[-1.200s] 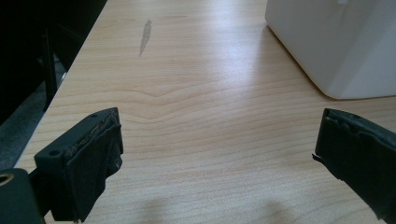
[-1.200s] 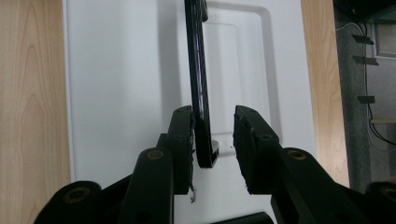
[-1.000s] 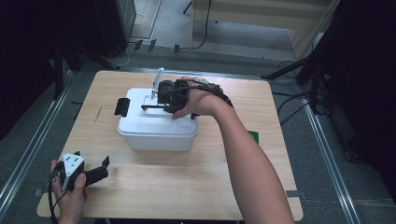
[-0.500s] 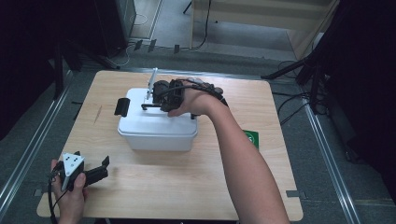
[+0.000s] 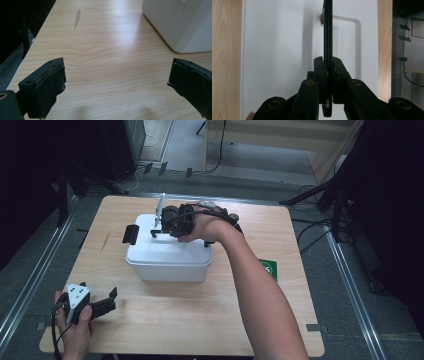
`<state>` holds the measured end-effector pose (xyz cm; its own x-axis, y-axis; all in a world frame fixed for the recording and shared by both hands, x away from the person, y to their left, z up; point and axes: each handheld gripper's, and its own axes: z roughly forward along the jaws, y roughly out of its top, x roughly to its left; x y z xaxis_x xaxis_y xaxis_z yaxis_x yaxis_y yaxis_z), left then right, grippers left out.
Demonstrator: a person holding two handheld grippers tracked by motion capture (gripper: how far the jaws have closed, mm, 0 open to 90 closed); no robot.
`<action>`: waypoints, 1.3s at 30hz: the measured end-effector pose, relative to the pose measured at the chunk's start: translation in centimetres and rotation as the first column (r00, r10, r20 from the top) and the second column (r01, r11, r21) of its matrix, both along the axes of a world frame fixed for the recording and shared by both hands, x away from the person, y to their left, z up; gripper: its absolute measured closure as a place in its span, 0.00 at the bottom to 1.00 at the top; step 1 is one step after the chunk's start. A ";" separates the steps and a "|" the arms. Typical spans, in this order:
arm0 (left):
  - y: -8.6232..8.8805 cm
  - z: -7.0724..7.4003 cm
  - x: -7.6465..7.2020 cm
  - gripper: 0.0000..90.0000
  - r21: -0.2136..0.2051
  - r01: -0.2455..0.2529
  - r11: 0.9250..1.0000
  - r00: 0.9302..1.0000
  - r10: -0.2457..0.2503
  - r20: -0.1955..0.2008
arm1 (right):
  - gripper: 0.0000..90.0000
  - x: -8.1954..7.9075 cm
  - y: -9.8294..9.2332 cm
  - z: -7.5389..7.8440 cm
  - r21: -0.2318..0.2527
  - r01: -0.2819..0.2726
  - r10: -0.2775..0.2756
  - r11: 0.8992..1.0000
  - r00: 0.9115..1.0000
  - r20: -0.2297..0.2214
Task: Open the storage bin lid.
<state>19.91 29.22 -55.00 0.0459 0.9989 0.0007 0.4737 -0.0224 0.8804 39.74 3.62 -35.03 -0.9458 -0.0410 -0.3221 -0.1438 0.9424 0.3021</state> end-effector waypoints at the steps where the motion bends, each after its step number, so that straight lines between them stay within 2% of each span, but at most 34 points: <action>1: 0.0 0.0 0.0 0.02 0.001 0.001 1.000 1.000 -0.001 -0.001 | 0.95 0.0 0.0 0.1 0.001 -0.008 0.008 1.000 1.000 0.003; 7: 0.0 0.0 0.0 0.02 -0.002 -0.001 1.000 1.000 0.001 0.000 | 0.95 0.2 -0.2 0.8 0.016 -0.029 0.029 0.999 0.999 0.014; 8: 0.0 0.0 0.0 0.02 -0.002 0.000 1.000 1.000 0.000 0.000 | 0.95 0.0 -0.3 0.9 0.017 -0.007 0.007 1.000 1.000 0.005; 12: 0.0 0.0 0.0 0.02 -0.001 0.000 1.000 1.000 0.000 0.000 | 0.95 0.2 -0.6 1.5 0.035 -0.043 0.042 0.998 0.999 0.014; 13: 0.0 0.0 0.0 0.02 -0.001 0.001 1.000 1.000 -0.001 0.000 | 0.95 0.0 -0.7 1.6 0.033 -0.023 0.022 0.999 1.000 0.014; 15: 0.0 0.0 0.0 0.02 -0.001 0.000 1.000 1.000 0.000 0.000 | 0.95 0.0 -1.0 2.0 0.036 -0.041 0.041 0.999 0.999 0.013; 16: 0.0 0.0 0.0 0.02 -0.001 0.000 1.000 1.000 0.000 0.000 | 0.95 -0.1 -1.1 2.2 0.031 -0.025 0.025 0.999 1.000 0.008; 19: 0.0 0.0 0.0 0.02 0.001 0.000 1.000 1.000 0.000 -0.001 | 0.95 0.0 -1.5 2.8 0.044 -0.037 0.037 0.998 0.999 0.021; 28: 0.0 0.0 0.0 0.02 0.008 0.002 1.000 1.000 -0.002 -0.004 | 0.95 -0.1 -2.5 3.8 0.063 -0.019 0.017 0.998 0.999 0.037; 39: 0.0 0.0 0.0 0.02 0.014 0.004 1.000 1.000 -0.004 -0.004 | 0.95 0.4 -5.2 5.1 0.082 0.004 -0.009 0.997 0.998 0.060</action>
